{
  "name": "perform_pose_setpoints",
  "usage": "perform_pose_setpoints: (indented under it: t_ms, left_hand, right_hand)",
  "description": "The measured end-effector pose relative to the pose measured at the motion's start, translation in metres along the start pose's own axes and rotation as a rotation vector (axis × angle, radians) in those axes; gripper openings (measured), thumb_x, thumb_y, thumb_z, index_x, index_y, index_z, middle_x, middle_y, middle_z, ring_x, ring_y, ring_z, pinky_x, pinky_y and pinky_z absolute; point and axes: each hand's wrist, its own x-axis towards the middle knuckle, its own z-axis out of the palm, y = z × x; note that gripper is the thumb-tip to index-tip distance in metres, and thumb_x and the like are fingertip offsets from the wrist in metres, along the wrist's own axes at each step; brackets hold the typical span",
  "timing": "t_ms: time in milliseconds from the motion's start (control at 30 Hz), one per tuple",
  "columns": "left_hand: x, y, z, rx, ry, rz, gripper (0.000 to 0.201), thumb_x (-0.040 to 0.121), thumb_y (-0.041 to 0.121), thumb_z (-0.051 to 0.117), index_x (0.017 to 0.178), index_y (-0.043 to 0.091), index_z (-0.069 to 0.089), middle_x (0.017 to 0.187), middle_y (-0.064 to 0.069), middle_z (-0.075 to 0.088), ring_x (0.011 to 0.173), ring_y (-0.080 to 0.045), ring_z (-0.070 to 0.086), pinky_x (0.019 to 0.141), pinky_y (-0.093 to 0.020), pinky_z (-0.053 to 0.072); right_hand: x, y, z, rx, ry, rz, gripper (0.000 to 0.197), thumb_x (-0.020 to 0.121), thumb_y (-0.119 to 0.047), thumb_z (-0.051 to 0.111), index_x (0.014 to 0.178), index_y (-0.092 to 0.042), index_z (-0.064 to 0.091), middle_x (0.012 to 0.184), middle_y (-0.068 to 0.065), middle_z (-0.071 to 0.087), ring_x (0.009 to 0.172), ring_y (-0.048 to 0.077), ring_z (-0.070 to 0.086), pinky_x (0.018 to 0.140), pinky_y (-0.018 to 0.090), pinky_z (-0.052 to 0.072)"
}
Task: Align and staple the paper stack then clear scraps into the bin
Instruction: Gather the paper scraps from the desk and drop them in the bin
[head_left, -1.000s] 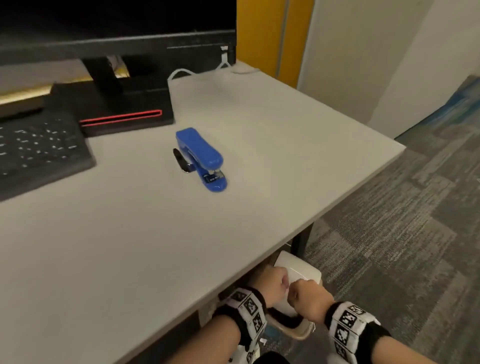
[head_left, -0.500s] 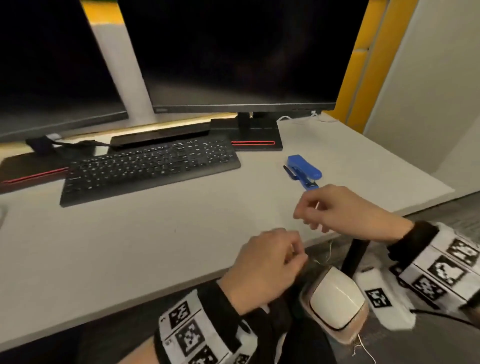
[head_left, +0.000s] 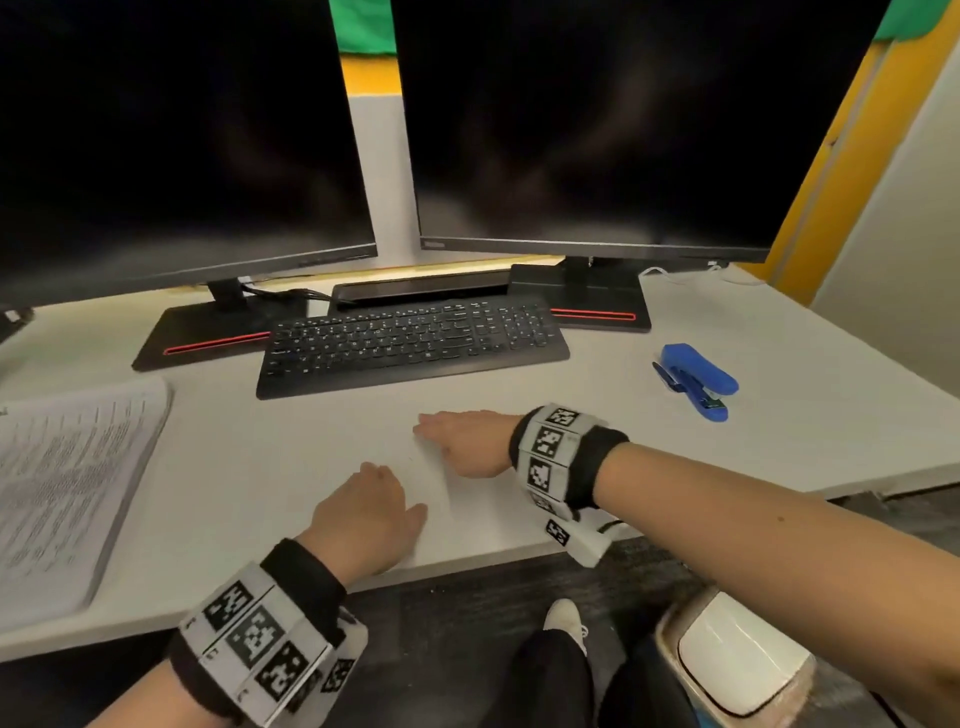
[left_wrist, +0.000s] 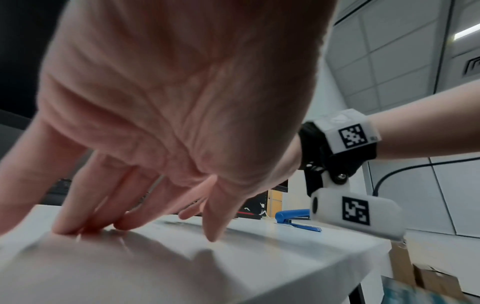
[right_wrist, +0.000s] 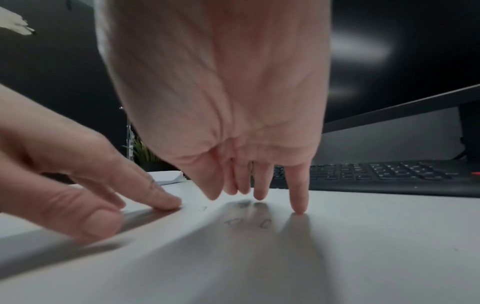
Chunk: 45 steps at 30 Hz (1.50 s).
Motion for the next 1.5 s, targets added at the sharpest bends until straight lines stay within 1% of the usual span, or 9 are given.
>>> perform_pose_setpoints:
  t_ms: [200,267,367,500,633,833,1000,1233,1500]
  left_hand:
    - [0.023,0.021,-0.003,0.038,-0.015,0.058,0.059,0.100,0.040,0.027,0.144,0.002,0.029,0.149,-0.016,0.033,0.129,-0.030,0.044,0.103,-0.037,0.039]
    - [0.030,0.029,-0.005,0.035,-0.011,0.091,0.055,0.101,0.038,0.028,0.143,0.003,0.032,0.145,-0.015,0.037,0.127,-0.030,0.045,0.102,-0.036,0.039]
    - [0.036,0.040,-0.005,0.010,0.020,0.153,0.046,0.101,0.029,0.029,0.139,0.004,0.034,0.137,-0.013,0.043,0.121,-0.028,0.048,0.098,-0.033,0.040]
    - [0.032,0.046,-0.003,-0.033,0.039,0.255,0.041,0.102,0.021,0.029,0.141,0.007,0.032,0.141,-0.012,0.041,0.125,-0.026,0.045,0.102,-0.034,0.038]
    - [0.028,0.037,-0.004,-0.169,0.105,0.344,0.041,0.101,0.019,0.031,0.141,0.016,0.040,0.138,-0.008,0.054,0.123,-0.026,0.053,0.103,-0.035,0.042]
    - [0.024,0.013,-0.014,-0.243,0.325,0.206,0.041,0.098,0.014,0.042,0.138,0.021,0.046,0.133,-0.003,0.058,0.120,-0.020,0.056,0.101,-0.035,0.042]
    - [0.024,0.005,-0.015,-0.253,0.351,0.171,0.036,0.096,0.012,0.044,0.130,0.022,0.052,0.128,-0.002,0.058,0.113,-0.019,0.057,0.096,-0.033,0.044]
    - [0.023,0.001,-0.009,-0.245,0.346,0.173,0.034,0.098,0.013,0.040,0.128,0.023,0.054,0.128,-0.001,0.056,0.113,-0.018,0.056,0.092,-0.029,0.042]
    - [0.025,0.005,-0.008,-0.243,0.368,0.216,0.033,0.098,0.014,0.040,0.124,0.024,0.057,0.125,0.000,0.058,0.109,-0.018,0.057,0.090,-0.030,0.045]
  right_hand:
    - [-0.020,0.008,0.013,0.007,-0.033,-0.005,0.043,0.091,-0.004,0.040,0.134,0.000,0.039,0.141,0.018,0.039,0.127,0.036,0.043,0.104,0.045,0.037]
    - [-0.034,0.015,0.022,0.073,-0.008,-0.014,0.046,0.089,0.000,0.040,0.135,-0.002,0.038,0.138,0.018,0.043,0.125,0.036,0.044,0.103,0.043,0.038]
    - [-0.052,0.029,0.026,0.266,0.137,0.064,0.057,0.091,0.002,0.037,0.146,-0.009,0.027,0.149,0.012,0.036,0.136,0.030,0.034,0.111,0.036,0.029]
    - [-0.056,0.046,0.028,0.270,0.227,0.209,0.037,0.093,-0.007,0.036,0.129,-0.005,0.047,0.133,0.016,0.046,0.122,0.034,0.045,0.102,0.044,0.038]
    - [-0.046,0.034,0.040,0.207,0.207,0.131,0.032,0.095,-0.020,0.039,0.120,-0.013,0.056,0.124,0.009,0.046,0.113,0.028,0.046,0.095,0.045,0.040]
    - [-0.032,0.036,0.036,0.274,0.319,0.141,0.039,0.089,-0.028,0.056,0.126,-0.017,0.058,0.116,0.006,0.050,0.111,0.025,0.048,0.089,0.034,0.039]
    - [-0.022,0.032,0.032,0.293,0.345,0.090,0.037,0.083,-0.035,0.063,0.117,-0.019,0.065,0.096,-0.004,0.045,0.095,0.017,0.046,0.077,0.029,0.034]
    - [-0.024,0.033,0.034,0.307,0.332,0.093,0.038,0.081,-0.034,0.065,0.116,-0.017,0.066,0.096,-0.005,0.044,0.095,0.017,0.047,0.079,0.029,0.036]
    - [-0.018,0.023,0.029,0.289,0.444,0.114,0.014,0.079,-0.023,0.068,0.088,-0.015,0.075,0.097,0.003,0.066,0.095,0.026,0.059,0.075,0.031,0.044]
